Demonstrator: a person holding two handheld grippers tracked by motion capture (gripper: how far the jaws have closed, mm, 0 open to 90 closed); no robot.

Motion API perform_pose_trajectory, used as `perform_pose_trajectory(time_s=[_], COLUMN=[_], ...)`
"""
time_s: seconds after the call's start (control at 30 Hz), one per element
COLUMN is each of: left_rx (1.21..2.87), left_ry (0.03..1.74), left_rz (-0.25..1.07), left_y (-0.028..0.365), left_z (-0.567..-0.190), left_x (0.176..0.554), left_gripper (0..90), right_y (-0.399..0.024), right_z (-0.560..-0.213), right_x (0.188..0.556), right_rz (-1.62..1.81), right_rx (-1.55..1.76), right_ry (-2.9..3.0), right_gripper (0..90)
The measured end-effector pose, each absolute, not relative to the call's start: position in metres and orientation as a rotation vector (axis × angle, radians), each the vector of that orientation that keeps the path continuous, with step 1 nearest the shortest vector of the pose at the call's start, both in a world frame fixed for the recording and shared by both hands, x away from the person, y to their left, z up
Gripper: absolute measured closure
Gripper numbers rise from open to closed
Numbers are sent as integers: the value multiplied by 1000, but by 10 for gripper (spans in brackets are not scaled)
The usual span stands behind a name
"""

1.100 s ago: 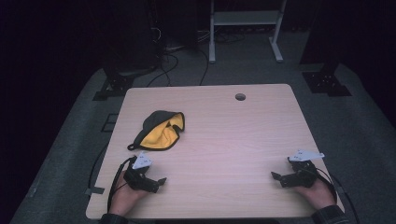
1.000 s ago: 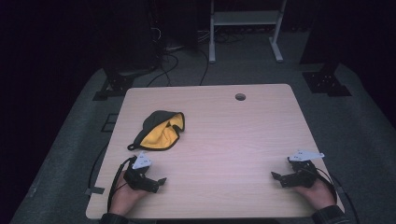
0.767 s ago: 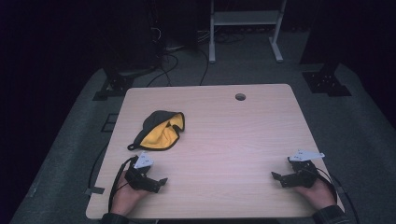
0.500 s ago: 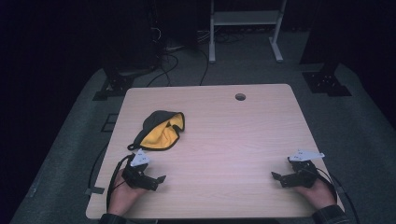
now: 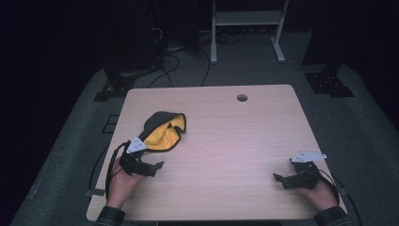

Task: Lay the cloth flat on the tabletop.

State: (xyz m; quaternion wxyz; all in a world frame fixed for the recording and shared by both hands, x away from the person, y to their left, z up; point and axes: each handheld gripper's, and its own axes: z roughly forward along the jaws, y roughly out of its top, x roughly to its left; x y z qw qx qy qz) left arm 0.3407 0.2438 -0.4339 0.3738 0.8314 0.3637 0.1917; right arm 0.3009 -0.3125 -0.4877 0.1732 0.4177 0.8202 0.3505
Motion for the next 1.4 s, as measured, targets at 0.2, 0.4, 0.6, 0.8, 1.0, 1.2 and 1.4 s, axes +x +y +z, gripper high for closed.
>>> perform_pose_trajectory(time_s=[0.2, 0.4, 0.6, 0.8, 1.0, 1.2, 1.4], left_rx=[2098, 2093, 2094, 2137, 2181, 2247, 2289], left_ry=[948, 961, 974, 1013, 1043, 1036, 1006], left_rz=[509, 504, 515, 530, 538, 596, 604], left_y=[246, 245, 244, 243, 244, 239, 235], left_z=[-429, -429, -435, -449, -463, -465, -460], left_x=[366, 386, 408, 428, 438, 435, 431], left_gripper=[0, 0, 0, 39, 125, 313, 563], right_y=[-312, -311, -311, -311, -311, -311, -311], right_z=[-488, -488, -488, -488, -488, -488, -488], right_x=[302, 302, 302, 302, 302, 302, 302], right_rz=[989, 989, 990, 990, 990, 990, 990], right_rx=[1184, 1187, 1189, 1188, 1188, 1188, 1188], right_ry=[2328, 2326, 2325, 2325, 2325, 2325, 2325], right_gripper=[28, 28, 28, 28, 28, 28, 28])
